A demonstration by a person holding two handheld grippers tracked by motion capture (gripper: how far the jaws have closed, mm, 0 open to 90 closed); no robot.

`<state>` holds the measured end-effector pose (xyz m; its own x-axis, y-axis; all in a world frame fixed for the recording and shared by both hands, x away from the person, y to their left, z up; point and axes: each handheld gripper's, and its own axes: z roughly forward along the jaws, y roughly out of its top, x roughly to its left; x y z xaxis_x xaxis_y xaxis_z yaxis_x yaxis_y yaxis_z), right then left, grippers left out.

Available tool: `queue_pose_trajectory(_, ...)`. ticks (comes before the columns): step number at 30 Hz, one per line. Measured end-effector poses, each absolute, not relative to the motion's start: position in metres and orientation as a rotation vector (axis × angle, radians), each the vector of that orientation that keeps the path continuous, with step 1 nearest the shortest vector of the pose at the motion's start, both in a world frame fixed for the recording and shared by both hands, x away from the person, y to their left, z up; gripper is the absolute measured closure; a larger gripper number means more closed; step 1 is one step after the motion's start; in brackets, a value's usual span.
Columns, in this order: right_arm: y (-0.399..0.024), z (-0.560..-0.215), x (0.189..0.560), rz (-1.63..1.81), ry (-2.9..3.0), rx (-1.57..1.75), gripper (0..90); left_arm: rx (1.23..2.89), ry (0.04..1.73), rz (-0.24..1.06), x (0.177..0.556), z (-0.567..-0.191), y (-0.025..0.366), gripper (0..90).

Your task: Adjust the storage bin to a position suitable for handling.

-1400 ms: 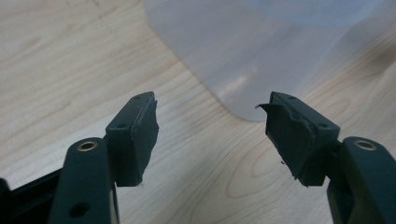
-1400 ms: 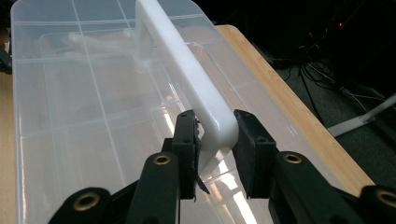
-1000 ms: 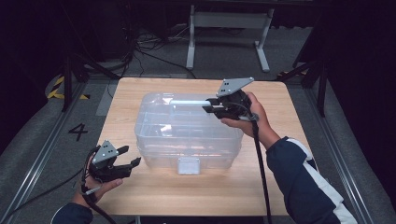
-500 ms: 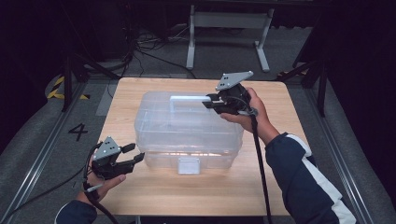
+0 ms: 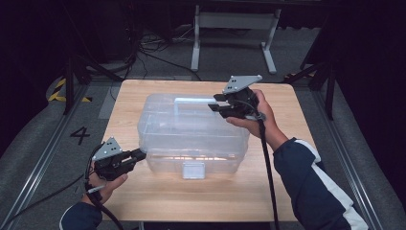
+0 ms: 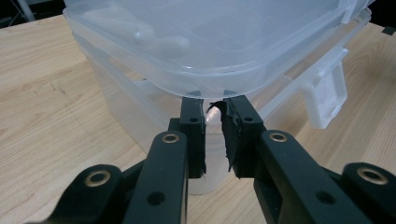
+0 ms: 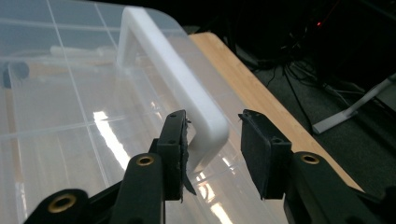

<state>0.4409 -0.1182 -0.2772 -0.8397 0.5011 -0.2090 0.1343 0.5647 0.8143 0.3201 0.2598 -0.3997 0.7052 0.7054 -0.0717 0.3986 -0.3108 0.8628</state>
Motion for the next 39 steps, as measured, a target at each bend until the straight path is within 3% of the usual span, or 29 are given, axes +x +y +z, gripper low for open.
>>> queue_pose_trajectory(9,-0.157,-0.269,0.426,1.247,2.289,0.531,53.0,1.963,0.850,0.438,0.321,-0.399,0.258,87.0)
queue_pose_trajectory(20,-0.214,-0.277,0.406,1.279,2.154,0.596,51.2,1.989,0.831,0.466,0.322,-0.395,0.257,89.6)
queue_pose_trajectory(39,-0.255,-0.347,0.391,1.227,2.183,0.693,52.5,1.969,0.804,0.497,0.328,-0.384,0.256,89.8)
